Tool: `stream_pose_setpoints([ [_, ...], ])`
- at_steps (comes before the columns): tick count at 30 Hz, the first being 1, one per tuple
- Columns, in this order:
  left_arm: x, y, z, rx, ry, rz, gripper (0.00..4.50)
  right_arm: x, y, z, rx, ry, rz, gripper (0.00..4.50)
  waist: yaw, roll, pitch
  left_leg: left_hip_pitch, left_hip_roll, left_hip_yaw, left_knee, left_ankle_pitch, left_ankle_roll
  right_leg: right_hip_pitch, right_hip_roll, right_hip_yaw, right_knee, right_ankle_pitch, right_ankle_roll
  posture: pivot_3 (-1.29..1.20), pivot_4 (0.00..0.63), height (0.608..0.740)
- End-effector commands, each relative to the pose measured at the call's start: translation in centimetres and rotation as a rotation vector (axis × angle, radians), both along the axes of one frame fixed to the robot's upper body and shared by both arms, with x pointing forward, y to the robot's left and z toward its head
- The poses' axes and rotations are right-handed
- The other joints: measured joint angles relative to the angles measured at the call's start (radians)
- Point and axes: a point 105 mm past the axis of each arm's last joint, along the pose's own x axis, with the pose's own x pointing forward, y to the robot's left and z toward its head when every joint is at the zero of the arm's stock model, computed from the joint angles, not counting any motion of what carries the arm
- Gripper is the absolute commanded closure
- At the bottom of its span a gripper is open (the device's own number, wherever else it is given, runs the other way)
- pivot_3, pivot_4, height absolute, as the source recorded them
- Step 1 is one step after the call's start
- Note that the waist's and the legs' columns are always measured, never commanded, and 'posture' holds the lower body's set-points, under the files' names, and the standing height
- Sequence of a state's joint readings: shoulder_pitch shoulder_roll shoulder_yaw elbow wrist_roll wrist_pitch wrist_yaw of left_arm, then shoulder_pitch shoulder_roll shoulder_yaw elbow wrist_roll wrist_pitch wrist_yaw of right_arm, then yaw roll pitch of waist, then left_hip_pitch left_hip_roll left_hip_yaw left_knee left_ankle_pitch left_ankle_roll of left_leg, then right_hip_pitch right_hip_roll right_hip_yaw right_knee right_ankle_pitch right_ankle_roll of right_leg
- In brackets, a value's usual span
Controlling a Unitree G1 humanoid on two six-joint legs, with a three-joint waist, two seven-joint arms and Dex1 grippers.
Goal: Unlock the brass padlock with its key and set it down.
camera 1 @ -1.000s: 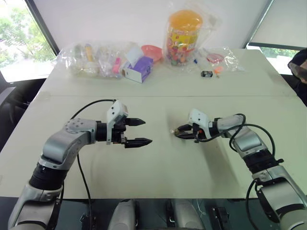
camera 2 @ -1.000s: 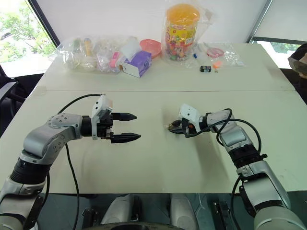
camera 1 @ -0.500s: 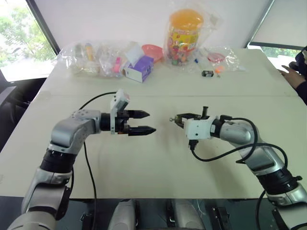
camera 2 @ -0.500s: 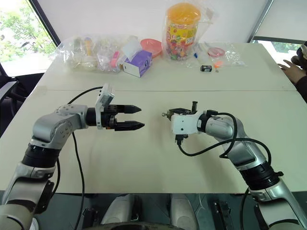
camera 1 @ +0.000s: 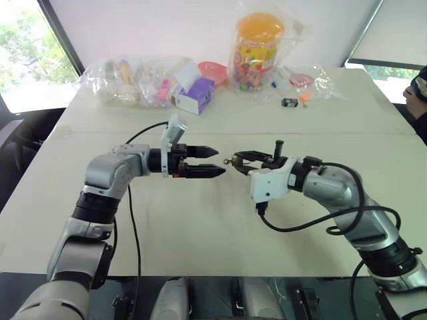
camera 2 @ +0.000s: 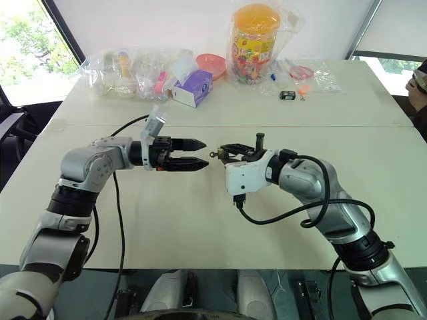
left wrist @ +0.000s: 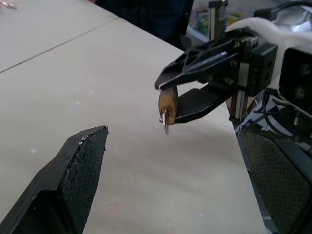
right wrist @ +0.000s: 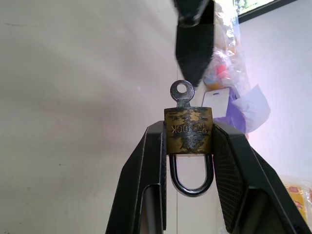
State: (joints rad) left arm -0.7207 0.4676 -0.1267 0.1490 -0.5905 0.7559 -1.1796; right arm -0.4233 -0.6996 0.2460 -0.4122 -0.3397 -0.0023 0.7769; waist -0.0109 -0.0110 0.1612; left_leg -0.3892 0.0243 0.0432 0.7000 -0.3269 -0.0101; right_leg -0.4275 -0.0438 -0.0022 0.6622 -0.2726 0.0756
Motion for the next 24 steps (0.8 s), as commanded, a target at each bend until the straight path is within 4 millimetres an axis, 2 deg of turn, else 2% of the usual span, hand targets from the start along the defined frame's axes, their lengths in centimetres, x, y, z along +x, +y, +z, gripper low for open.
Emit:
stream_pose_setpoints([
  [1,-0.10,-0.37,0.86,-0.005,-0.046,-0.025,0.00,-0.88,1.00,1.73,0.013,-0.066,0.044,3.77,0.000,0.000,0.000,0.000,0.000,0.000,0.000,0.000,0.000,0.000,0.000,0.000,0.000,0.000,0.000,0.00,0.150,0.740],
  [3,-0.05,-0.39,0.94,-0.009,-0.046,-0.025,0.00,-0.90,1.08,1.76,0.012,-0.066,0.045,3.77,0.000,0.000,0.000,0.000,0.000,0.000,0.000,0.000,0.000,0.000,0.000,0.000,0.000,0.000,0.000,0.00,0.150,0.740],
  [4,0.02,-0.45,0.97,-0.011,-0.048,-0.023,0.54,-0.94,1.16,1.78,0.011,-0.065,0.048,3.77,0.000,0.000,0.000,0.000,0.000,0.000,0.000,0.000,0.000,0.000,0.000,0.000,0.000,0.000,0.000,0.00,0.150,0.740],
  [5,0.06,-0.50,0.99,-0.013,-0.050,-0.022,0.78,-1.00,1.23,1.79,0.011,-0.064,0.050,3.77,0.000,0.000,0.000,0.000,0.000,0.000,0.000,0.000,0.000,0.000,0.000,0.000,0.000,0.000,0.000,0.00,0.150,0.740],
  [6,0.10,-0.56,1.03,-0.016,-0.052,-0.022,1.23,-1.06,1.31,1.77,0.012,-0.061,0.053,3.77,0.000,0.000,0.000,0.000,0.000,0.000,0.000,0.000,0.000,0.000,0.000,0.000,0.000,0.000,0.000,0.00,0.150,0.740],
  [10,0.33,-0.62,1.55,-0.041,-0.045,-0.012,3.28,-1.24,1.34,1.41,0.001,-0.045,0.057,3.77,0.000,0.000,0.000,0.000,0.000,0.000,0.000,0.000,0.000,0.000,0.000,0.000,0.000,0.000,0.000,0.00,0.150,0.740],
  [13,0.47,-0.40,1.77,-0.049,-0.043,-0.004,4.48,-1.23,1.16,1.19,-0.007,-0.039,0.051,3.77,0.000,0.000,0.000,0.000,0.000,0.000,0.000,0.000,0.000,0.000,0.000,0.000,0.000,0.000,0.000,0.00,0.150,0.740],
  [24,0.32,-0.17,1.37,-0.025,-0.046,-0.006,4.48,-1.33,1.04,0.80,-0.022,-0.017,0.051,3.77,0.000,0.000,0.000,0.000,0.000,0.000,0.000,0.000,0.000,0.000,0.000,0.000,0.000,0.000,0.000,0.00,0.150,0.740],
])
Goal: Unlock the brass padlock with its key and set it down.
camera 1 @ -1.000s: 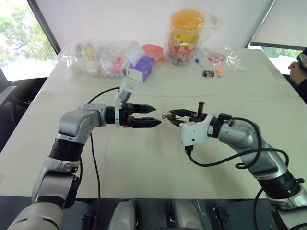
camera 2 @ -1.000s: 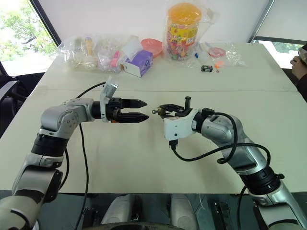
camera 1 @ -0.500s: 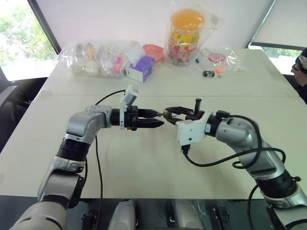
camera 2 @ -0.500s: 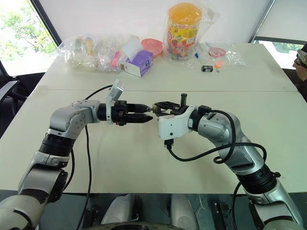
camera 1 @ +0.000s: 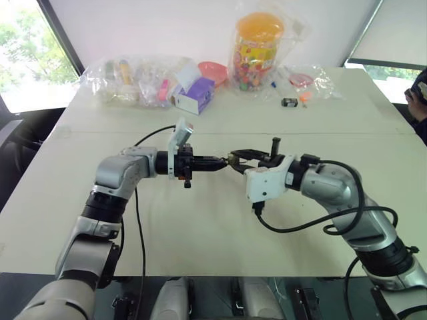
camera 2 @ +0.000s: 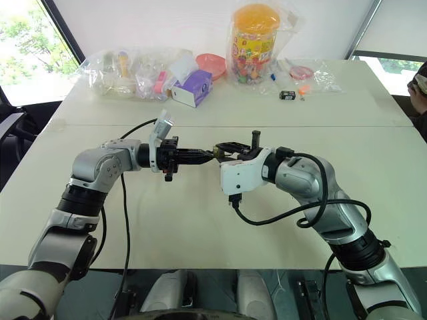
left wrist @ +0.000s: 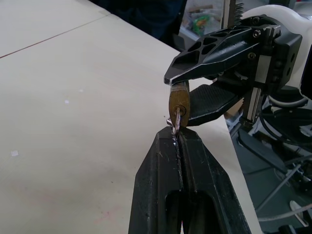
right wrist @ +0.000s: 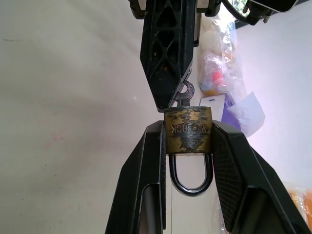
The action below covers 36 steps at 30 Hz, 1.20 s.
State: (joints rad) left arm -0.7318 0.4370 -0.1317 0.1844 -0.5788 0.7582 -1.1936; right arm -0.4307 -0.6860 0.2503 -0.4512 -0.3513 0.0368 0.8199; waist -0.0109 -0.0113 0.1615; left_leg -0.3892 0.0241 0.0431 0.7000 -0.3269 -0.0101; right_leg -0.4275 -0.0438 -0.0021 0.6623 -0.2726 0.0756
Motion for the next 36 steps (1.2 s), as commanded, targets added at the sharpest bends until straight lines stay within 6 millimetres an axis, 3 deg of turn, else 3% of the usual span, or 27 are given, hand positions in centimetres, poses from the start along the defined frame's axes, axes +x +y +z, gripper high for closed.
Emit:
stream_pose_setpoints([
  [1,0.1,0.5,1.7,-0.011,-0.069,0.008,4.48,-0.9,0.5,0.6,-0.006,-0.028,0.042,3.77,0.000,0.000,0.000,0.000,0.000,0.000,0.000,0.000,0.000,0.000,0.000,0.000,0.000,0.000,0.000,0.00,0.150,0.740],
  [3,0.1,0.5,1.7,-0.010,-0.067,0.008,4.48,-0.9,0.5,0.6,-0.004,-0.025,0.042,3.77,0.000,0.000,0.000,0.000,0.000,0.000,0.000,0.000,0.000,0.000,0.000,0.000,0.000,0.000,0.000,0.00,0.150,0.740],
  [6,0.2,0.5,1.6,0.000,-0.071,0.015,3.69,-0.8,0.5,0.6,-0.003,-0.023,0.040,3.77,0.000,0.000,0.000,0.000,0.000,0.000,0.000,0.000,0.000,0.000,0.000,0.000,0.000,0.000,0.000,0.00,0.150,0.740],
  [10,0.2,0.5,1.7,-0.008,-0.072,0.020,1.81,-0.7,0.4,0.7,-0.004,-0.023,0.035,3.77,0.000,0.000,0.000,0.000,0.000,0.000,0.000,0.000,0.000,0.000,0.000,0.000,0.000,0.000,0.000,0.00,0.150,0.740],
  [19,0.3,0.7,1.9,-0.017,-0.074,0.028,1.81,-0.8,0.4,0.7,-0.004,-0.018,0.035,3.77,0.000,0.000,0.000,0.000,0.000,0.000,0.000,0.000,0.000,0.000,0.000,0.000,0.000,0.000,0.000,0.00,0.150,0.740],
  [22,0.3,0.7,1.7,-0.005,-0.084,0.026,2.60,-0.8,0.4,0.7,-0.003,-0.017,0.035,3.77,0.000,0.000,0.000,0.000,0.000,0.000,0.000,0.000,0.000,0.000,0.000,0.000,0.000,0.000,0.000,0.00,0.150,0.740],
  [26,0.0,0.5,1.6,0.001,-0.095,0.008,4.44,-0.8,0.4,0.7,-0.003,-0.016,0.036,3.77,0.000,0.000,0.000,0.000,0.000,0.000,0.000,0.000,0.000,0.000,0.000,0.000,0.000,0.000,0.000,0.00,0.150,0.740],
  [36,-0.8,0.1,0.7,0.092,-0.226,-0.033,4.44,-0.8,0.7,1.1,0.058,0.026,0.031,3.77,0.000,0.000,0.000,0.000,0.000,0.000,0.000,0.000,0.000,0.000,0.000,0.000,0.000,0.000,0.000,0.00,0.150,0.740],
])
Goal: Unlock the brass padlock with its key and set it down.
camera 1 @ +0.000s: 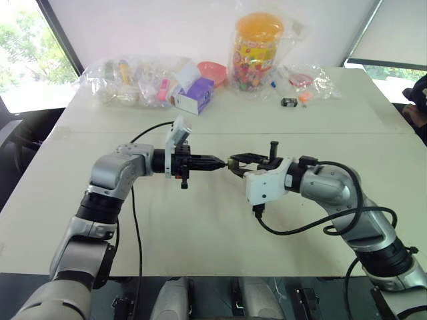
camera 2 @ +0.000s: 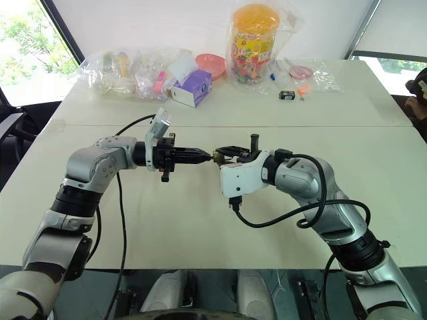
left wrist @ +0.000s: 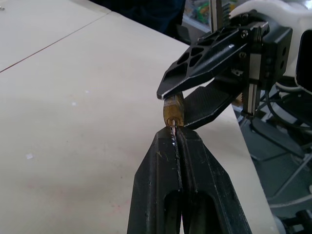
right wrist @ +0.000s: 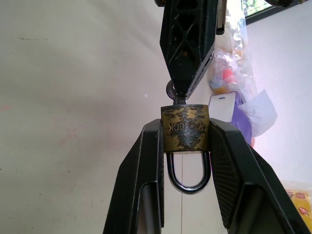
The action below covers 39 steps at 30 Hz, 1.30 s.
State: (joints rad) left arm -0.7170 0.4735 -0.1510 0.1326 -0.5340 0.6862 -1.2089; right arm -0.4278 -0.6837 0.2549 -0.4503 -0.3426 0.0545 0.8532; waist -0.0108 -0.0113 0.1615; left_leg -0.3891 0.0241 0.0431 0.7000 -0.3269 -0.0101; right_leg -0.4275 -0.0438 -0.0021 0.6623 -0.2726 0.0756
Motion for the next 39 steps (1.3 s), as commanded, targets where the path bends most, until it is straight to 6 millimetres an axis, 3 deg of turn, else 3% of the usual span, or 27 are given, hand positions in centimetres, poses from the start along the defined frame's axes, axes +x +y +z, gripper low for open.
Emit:
stream_pose_setpoints([
  [1,-0.6,-0.4,0.4,0.043,-0.134,-0.033,4.44,-0.8,0.8,1.7,0.090,-0.001,0.027,3.77,0.000,0.000,0.000,0.000,0.000,0.000,0.000,0.000,0.000,0.000,0.000,0.000,0.000,0.000,0.000,0.00,0.150,0.740],
  [14,0.1,-0.9,1.4,0.043,-0.371,0.014,4.44,-1.2,1.1,1.6,0.134,0.098,0.030,3.77,0.001,0.000,0.000,0.000,0.000,0.000,0.000,0.000,0.000,0.000,0.000,0.000,0.000,0.000,0.000,0.00,0.150,0.740],
  [23,-1.7,-1.6,0.3,0.169,-0.723,-0.157,4.44,-1.6,0.9,0.0,0.138,0.236,0.021,3.77,0.001,0.000,0.000,0.000,0.000,0.000,0.000,0.000,0.000,0.000,0.000,0.000,0.000,0.000,0.000,0.00,0.150,0.740],
  [26,-1.8,-1.7,0.0,0.185,-0.754,-0.178,4.44,-1.5,0.8,-0.1,0.130,0.232,0.020,3.77,0.002,0.000,0.000,0.000,0.000,0.000,0.000,0.000,0.000,0.000,0.000,0.000,0.000,0.000,0.000,0.00,0.150,0.740],
  [29,-1.3,-1.3,-0.1,0.169,-0.640,-0.133,4.44,-1.3,0.8,0.1,0.126,0.205,0.017,3.77,0.001,0.000,0.000,0.000,0.000,0.000,0.000,0.000,0.000,0.000,0.000,0.000,0.000,0.000,0.000,0.00,0.150,0.740],
  [35,-0.9,-0.6,0.9,0.047,-0.190,-0.031,4.44,-0.3,0.1,0.5,0.024,0.056,-0.002,3.77,-0.001,0.000,0.000,0.000,0.000,0.000,0.000,0.000,0.000,0.000,0.000,0.000,0.000,0.000,0.000,0.00,0.150,0.740],
  [37,-0.8,-0.7,2.0,-0.070,0.020,0.007,4.44,-0.1,0.0,0.5,0.006,0.032,0.000,3.77,-0.001,0.000,0.000,0.000,0.000,0.000,0.000,0.000,0.000,0.000,0.001,0.000,0.000,0.000,0.000,0.00,0.150,0.740],
  [39,-1.0,-0.3,2.0,-0.127,0.198,0.011,3.91,0.0,-0.1,0.5,-0.006,0.008,0.001,3.77,-0.001,0.000,0.000,0.000,0.000,-0.001,0.000,0.000,0.000,0.000,0.000,0.000,0.000,0.000,0.000,0.00,0.150,0.740],
])
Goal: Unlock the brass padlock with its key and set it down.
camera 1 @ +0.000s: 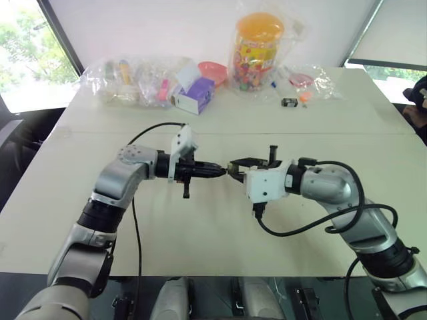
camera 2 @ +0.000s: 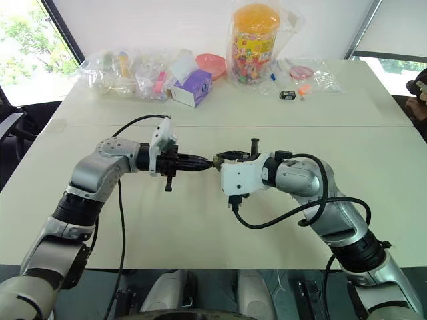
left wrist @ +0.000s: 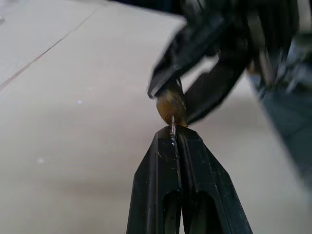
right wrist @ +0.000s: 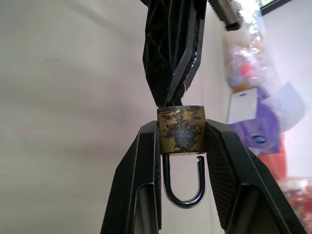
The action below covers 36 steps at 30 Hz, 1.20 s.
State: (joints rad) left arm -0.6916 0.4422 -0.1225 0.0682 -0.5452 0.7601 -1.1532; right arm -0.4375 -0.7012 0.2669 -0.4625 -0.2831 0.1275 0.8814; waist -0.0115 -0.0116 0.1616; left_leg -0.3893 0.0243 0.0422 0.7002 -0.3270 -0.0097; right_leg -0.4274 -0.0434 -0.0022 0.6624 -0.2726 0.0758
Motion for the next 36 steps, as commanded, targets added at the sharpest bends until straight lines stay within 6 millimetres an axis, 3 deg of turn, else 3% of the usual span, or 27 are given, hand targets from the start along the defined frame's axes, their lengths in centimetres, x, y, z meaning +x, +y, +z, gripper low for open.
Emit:
stream_pose_setpoints([
  [1,-0.8,0.5,1.6,-0.103,0.195,-0.014,3.63,0.2,0.0,0.8,-0.020,-0.078,0.008,3.77,-0.001,0.000,0.000,0.000,0.000,0.000,0.000,0.000,0.000,0.000,0.000,0.000,0.000,0.000,0.000,0.00,0.150,0.740],
  [8,-1.1,0.4,1.2,-0.077,0.206,-0.001,0.15,0.3,-0.3,0.7,-0.024,-0.079,0.005,3.77,0.000,0.000,0.000,0.000,0.000,0.000,0.000,0.000,-0.001,0.000,0.000,0.000,0.000,0.000,0.000,0.00,0.150,0.740],
  [19,0.8,-1.3,-0.4,-0.075,0.167,0.080,0.15,0.2,-0.2,0.9,-0.015,-0.081,0.001,3.77,0.000,0.000,0.000,0.000,0.000,0.000,0.000,0.001,-0.001,0.000,-0.001,0.000,0.000,0.000,0.000,0.00,0.150,0.740],
  [23,1.1,-1.5,-0.8,-0.075,0.167,0.090,1.46,0.2,-0.2,1.0,-0.014,-0.085,-0.003,3.77,0.001,0.000,0.000,0.000,0.000,0.000,0.000,0.001,-0.001,0.000,-0.001,0.000,0.000,0.000,0.000,0.00,0.150,0.740],
  [29,1.2,-1.8,-0.9,-0.087,0.175,0.090,4.47,0.0,-0.1,1.0,-0.017,-0.087,-0.005,3.77,0.001,0.000,0.000,0.000,0.000,0.000,0.000,0.001,-0.001,0.000,-0.001,0.000,0.000,0.000,0.000,0.00,0.150,0.740],
  [36,0.8,-2.4,-0.7,-0.097,0.194,0.064,4.47,-0.2,0.2,1.0,-0.020,-0.087,0.008,3.77,0.001,0.000,0.000,0.000,0.000,0.000,0.000,0.001,-0.001,0.000,-0.001,0.000,0.000,0.000,0.000,0.00,0.150,0.740],
])
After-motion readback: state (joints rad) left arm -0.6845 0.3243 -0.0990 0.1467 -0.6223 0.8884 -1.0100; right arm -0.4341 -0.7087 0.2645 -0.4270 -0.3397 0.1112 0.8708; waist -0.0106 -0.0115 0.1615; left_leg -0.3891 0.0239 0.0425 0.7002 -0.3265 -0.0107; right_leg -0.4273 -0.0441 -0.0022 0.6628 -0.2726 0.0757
